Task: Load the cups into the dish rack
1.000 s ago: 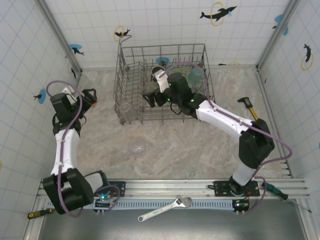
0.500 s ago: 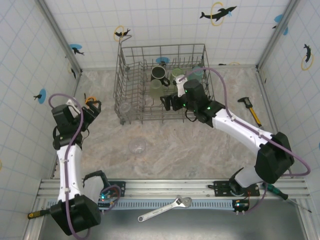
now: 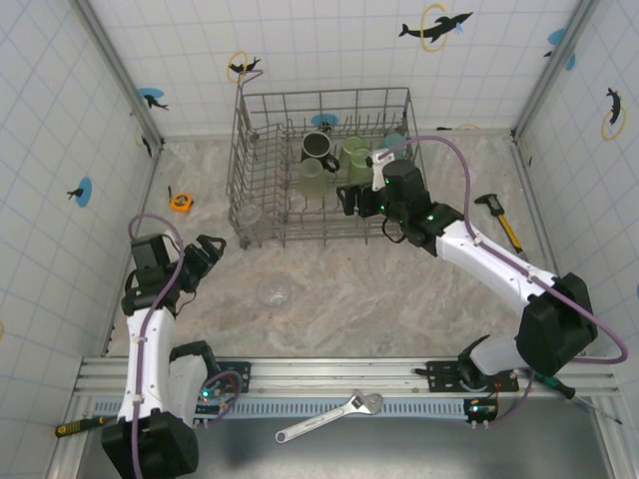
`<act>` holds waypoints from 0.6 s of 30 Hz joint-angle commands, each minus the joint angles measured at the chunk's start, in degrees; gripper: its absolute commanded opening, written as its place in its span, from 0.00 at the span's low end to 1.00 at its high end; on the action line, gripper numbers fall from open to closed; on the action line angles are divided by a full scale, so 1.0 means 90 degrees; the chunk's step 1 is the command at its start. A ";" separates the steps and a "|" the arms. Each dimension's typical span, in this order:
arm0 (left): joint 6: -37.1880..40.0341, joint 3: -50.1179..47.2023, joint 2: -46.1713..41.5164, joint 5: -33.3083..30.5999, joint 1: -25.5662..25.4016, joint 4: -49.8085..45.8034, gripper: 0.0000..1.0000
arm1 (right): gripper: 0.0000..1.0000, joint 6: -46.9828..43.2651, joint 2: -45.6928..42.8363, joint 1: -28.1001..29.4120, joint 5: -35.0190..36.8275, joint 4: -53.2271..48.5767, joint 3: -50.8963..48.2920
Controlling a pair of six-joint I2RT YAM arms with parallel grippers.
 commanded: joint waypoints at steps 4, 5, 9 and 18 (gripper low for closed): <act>-0.0294 -0.0155 0.0160 -0.0875 -0.1108 -0.0125 0.98 | 0.99 0.0061 0.0357 -0.0352 -0.0074 0.0058 0.0291; -0.0357 -0.0160 0.0266 -0.1101 -0.1397 -0.0183 0.97 | 0.99 0.0078 0.0376 -0.0388 -0.0099 0.0102 0.0285; -0.0589 -0.0083 0.0520 -0.1776 -0.2227 -0.0392 0.98 | 0.99 0.0207 0.0488 -0.0533 -0.0201 0.0326 0.0280; -0.0370 0.0126 0.0560 -0.2160 -0.2578 -0.0687 0.98 | 0.99 0.0473 0.0924 -0.0604 -0.0491 0.0407 0.0492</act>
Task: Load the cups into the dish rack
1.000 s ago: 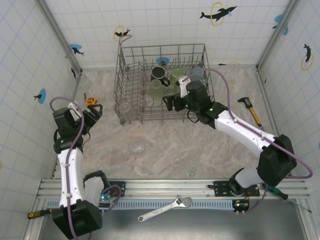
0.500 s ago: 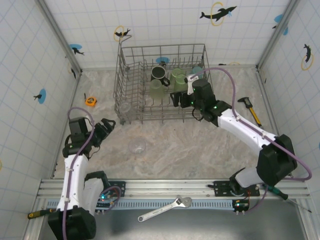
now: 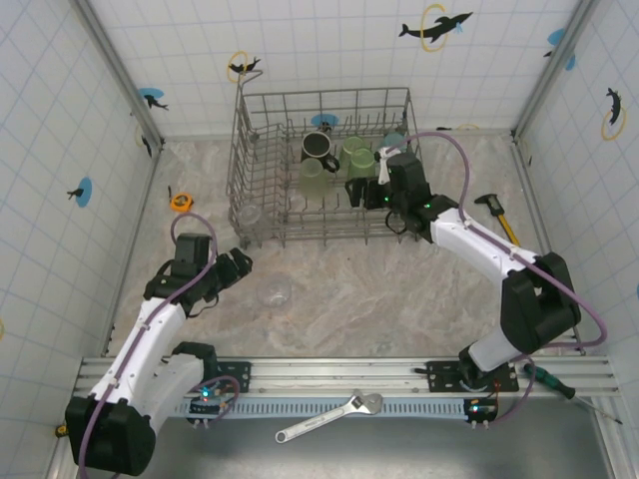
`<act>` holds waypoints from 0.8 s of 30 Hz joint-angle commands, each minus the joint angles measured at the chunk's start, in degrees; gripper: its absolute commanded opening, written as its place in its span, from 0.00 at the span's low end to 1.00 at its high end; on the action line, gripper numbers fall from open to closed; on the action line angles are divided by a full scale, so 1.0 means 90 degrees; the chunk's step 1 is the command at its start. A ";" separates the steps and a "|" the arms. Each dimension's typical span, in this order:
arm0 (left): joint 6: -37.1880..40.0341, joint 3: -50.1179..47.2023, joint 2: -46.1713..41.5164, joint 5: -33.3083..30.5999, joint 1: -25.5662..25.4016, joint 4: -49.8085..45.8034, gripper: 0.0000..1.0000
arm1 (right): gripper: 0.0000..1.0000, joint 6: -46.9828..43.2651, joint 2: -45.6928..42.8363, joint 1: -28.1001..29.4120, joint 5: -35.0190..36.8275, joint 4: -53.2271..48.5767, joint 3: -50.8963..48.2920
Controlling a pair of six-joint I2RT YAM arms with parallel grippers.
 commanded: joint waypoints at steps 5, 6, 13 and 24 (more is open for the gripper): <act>-0.0091 -0.0007 -0.0204 -0.0197 -0.0325 0.0086 0.98 | 0.99 0.0178 0.0224 -0.0033 -0.0123 0.0227 0.0310; -0.0112 -0.0007 -0.0193 -0.0134 -0.0355 0.0139 0.98 | 0.99 0.0196 0.0262 -0.0039 -0.0125 0.0227 0.0334; -0.0129 0.0081 -0.0110 0.0038 -0.0594 0.0239 0.97 | 0.99 0.0306 0.0458 -0.0039 -0.0265 0.0276 0.0527; 0.0006 -0.0044 -0.0080 0.0538 -0.1067 -0.0003 0.88 | 0.99 0.0292 0.0522 -0.0107 -0.0269 0.0379 0.0572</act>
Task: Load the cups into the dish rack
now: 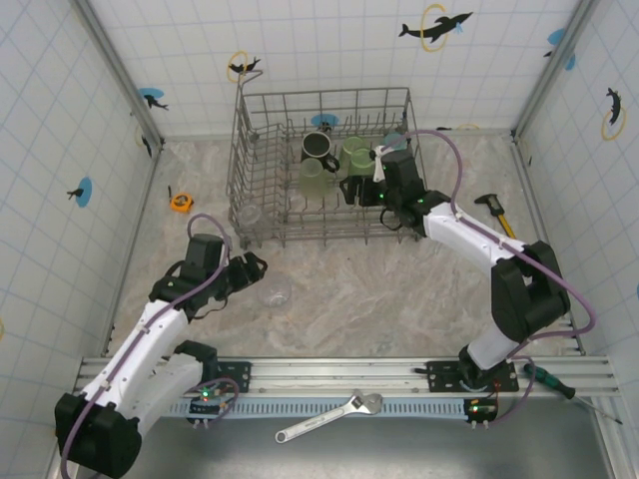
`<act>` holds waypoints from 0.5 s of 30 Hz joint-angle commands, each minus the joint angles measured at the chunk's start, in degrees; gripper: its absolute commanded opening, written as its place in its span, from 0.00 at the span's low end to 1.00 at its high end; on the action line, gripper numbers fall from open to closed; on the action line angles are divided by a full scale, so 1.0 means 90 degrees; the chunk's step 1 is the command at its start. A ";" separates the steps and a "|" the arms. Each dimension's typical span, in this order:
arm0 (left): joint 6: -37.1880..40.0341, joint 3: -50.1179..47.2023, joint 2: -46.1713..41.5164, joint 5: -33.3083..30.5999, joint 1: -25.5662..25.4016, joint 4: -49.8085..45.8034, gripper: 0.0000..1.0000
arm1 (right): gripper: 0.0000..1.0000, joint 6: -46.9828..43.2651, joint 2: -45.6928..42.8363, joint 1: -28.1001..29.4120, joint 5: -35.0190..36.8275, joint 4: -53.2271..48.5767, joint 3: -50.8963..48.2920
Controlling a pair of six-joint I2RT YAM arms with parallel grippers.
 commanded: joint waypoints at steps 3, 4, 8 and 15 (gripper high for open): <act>0.0040 -0.0076 0.0095 0.0141 -0.0369 -0.0377 0.84 | 0.99 0.0078 -0.0056 -0.0104 0.0019 0.0578 0.0117; 0.0003 -0.0076 0.0137 0.0048 -0.0435 -0.0455 0.80 | 0.99 0.0100 -0.0123 -0.0124 0.0011 0.0746 0.0018; -0.0091 -0.0134 0.0239 -0.0286 -0.0797 -0.0515 0.69 | 0.99 0.0200 -0.0285 -0.0206 0.0007 0.1003 -0.0213; -0.0115 -0.0124 0.0759 -0.0659 -0.1024 -0.0547 0.46 | 0.99 0.0205 -0.0522 -0.0313 -0.0053 0.0867 -0.0366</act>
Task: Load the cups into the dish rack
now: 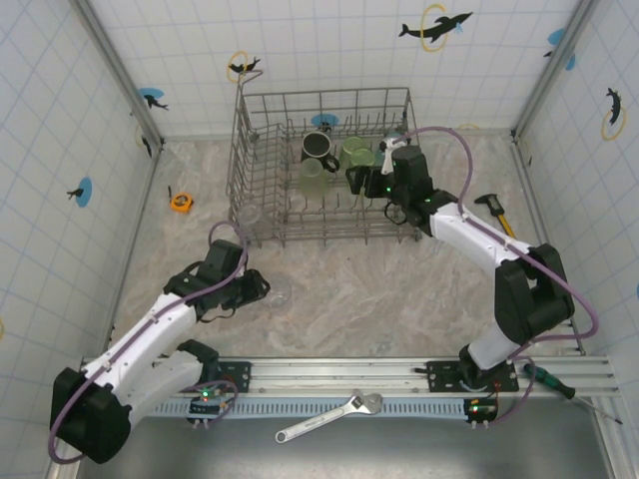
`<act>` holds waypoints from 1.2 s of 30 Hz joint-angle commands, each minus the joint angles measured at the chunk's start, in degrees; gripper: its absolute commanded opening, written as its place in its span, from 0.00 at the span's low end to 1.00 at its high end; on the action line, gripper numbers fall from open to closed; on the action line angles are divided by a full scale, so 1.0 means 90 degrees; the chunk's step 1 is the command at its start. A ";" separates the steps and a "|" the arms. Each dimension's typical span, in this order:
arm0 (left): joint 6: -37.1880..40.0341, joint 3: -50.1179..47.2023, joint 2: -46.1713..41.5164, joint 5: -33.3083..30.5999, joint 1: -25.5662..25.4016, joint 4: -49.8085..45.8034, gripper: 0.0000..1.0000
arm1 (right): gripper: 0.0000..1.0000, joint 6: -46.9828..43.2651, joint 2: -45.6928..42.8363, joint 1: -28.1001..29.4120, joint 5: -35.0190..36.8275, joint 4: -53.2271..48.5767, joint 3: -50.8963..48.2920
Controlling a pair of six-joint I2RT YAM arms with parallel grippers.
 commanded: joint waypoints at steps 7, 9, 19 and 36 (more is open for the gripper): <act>-0.0283 0.0050 0.0674 -0.0477 -0.0392 0.0040 0.03 | 0.99 0.0097 -0.0622 -0.0185 -0.0087 0.0399 -0.0565; -0.0293 0.0146 0.0799 -0.0525 -0.0453 0.0022 0.00 | 0.99 0.0109 -0.0674 -0.0242 -0.0134 0.0472 -0.0702; -0.0560 0.0324 0.0596 -0.0329 -0.0569 0.0137 0.00 | 0.99 0.0340 -0.0673 -0.0525 -0.0531 0.0557 -0.0784; -0.0326 0.1815 0.0743 0.0380 -0.0577 -0.0086 0.00 | 0.99 0.0408 -0.0946 -0.0569 -0.0641 0.0227 -0.0983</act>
